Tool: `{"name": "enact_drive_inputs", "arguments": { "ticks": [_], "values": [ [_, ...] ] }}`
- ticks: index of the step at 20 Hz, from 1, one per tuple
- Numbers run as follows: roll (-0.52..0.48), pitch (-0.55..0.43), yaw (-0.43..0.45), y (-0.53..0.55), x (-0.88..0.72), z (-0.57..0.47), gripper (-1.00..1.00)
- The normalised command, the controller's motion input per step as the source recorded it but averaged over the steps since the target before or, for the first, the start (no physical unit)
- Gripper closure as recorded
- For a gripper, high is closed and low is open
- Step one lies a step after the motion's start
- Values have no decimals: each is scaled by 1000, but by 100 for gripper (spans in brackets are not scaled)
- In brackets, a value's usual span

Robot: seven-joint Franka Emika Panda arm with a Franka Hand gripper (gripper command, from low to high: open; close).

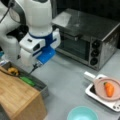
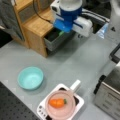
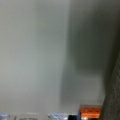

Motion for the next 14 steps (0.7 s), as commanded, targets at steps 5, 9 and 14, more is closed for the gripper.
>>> {"name": "enact_drive_inputs", "arguments": {
  "ticks": [5,9,14],
  "values": [
    [-36,-163,249,-134,-232,-139,-100],
    [-28,-154,206,-185,-226,-212,-100],
    [-25,-181,139,-227,-182,-275,-100]
  ]
}}
